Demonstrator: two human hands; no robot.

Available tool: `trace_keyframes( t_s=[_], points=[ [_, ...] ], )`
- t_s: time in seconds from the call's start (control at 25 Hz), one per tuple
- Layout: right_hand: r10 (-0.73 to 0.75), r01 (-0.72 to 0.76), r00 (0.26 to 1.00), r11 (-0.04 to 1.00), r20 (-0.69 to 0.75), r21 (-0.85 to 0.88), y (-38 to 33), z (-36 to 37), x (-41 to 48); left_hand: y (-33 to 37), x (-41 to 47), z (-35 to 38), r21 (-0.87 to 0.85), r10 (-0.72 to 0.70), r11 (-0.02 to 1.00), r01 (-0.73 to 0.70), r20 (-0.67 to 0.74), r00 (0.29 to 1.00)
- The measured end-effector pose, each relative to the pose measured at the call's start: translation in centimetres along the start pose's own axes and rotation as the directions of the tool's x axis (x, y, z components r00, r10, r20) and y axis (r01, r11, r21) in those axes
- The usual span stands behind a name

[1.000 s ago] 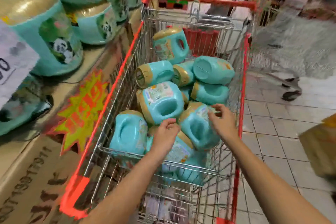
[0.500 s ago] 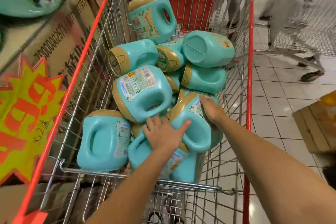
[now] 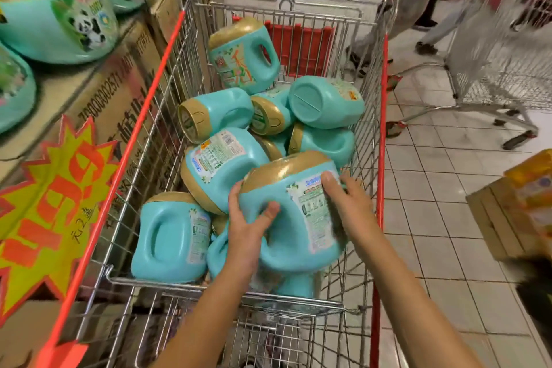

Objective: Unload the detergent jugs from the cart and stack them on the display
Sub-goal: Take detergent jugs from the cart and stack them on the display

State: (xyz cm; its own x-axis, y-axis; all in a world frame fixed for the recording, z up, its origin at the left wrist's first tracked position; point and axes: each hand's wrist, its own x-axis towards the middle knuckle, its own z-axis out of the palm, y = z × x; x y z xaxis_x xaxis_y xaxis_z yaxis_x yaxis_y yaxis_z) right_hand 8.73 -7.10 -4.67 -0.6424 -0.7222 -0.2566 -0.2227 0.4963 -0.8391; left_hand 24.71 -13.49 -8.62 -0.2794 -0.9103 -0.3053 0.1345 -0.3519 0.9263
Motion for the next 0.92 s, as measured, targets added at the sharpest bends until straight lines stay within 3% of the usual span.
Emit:
trace_keyframes(
  t_s=[0.16, 0.24, 0.28, 0.36, 0.4, 0.52, 0.64, 0.72, 0.76, 0.84, 0.92],
  points=[
    [-0.196, 0.184, 0.979, 0.967, -0.058, -0.174, -3.6, 0.3, -7.3, 5.1, -3.0, -3.7, -0.231, -0.028, 0.971, 0.060, 0.139, 0.990],
    [-0.300, 0.300, 0.954, 0.954, 0.000, -0.022, -4.8, -0.4, -9.7, 6.9, -4.8, -5.9, -0.278, 0.005, 0.960, 0.034, 0.137, 0.991],
    [-0.316, 0.303, 0.946, 0.941, 0.072, 0.148, -5.0, -0.8, -10.4, 7.6, -5.8, -6.5, -0.293, 0.012, 0.956, 0.029, 0.139, 0.990],
    [-0.326, 0.127, 0.903, 0.823, 0.278, 0.554, -4.6, -1.3, -11.0, 8.8, -7.6, -7.1, -0.305, 0.036, 0.952, 0.020, 0.177, 0.983],
    [-0.314, 0.006, 0.882, 0.752, 0.351, 0.659, -4.5, -1.5, -10.9, 9.3, -8.2, -7.0, -0.316, 0.042, 0.948, 0.024, 0.202, 0.978],
    [-0.318, -0.106, 0.844, 0.692, 0.433, 0.714, -4.6, -1.6, -10.6, 10.8, -9.8, -6.3, -0.306, 0.036, 0.952, 0.030, 0.209, 0.977],
    [-0.234, -0.066, 0.929, 0.656, 0.286, 0.752, -4.7, -1.1, -11.4, 12.8, -11.2, -5.3, -0.108, 0.110, 0.989, -0.100, 0.089, 0.990],
    [-0.199, 0.055, 0.974, 0.674, 0.110, 0.737, -5.6, -0.9, -12.2, 14.0, -12.0, -5.3, 0.240, 0.207, 0.952, -0.190, -0.045, 0.977],
    [-0.211, 0.136, 0.977, 0.704, 0.023, 0.697, -6.2, -0.8, -12.7, 14.7, -12.5, -5.0, 0.362, 0.264, 0.900, -0.242, -0.011, 0.964],
    [-0.273, 0.281, 0.956, 0.753, -0.105, 0.595, -7.5, -0.3, -13.8, 15.3, -13.8, -3.6, 0.354, 0.298, 0.864, -0.357, 0.211, 0.931],
    [-0.367, 0.403, 0.914, 0.758, -0.175, 0.514, -8.4, 0.3, -15.2, 15.0, -14.6, -2.2, 0.363, 0.328, 0.848, -0.387, 0.215, 0.920]
  ],
)
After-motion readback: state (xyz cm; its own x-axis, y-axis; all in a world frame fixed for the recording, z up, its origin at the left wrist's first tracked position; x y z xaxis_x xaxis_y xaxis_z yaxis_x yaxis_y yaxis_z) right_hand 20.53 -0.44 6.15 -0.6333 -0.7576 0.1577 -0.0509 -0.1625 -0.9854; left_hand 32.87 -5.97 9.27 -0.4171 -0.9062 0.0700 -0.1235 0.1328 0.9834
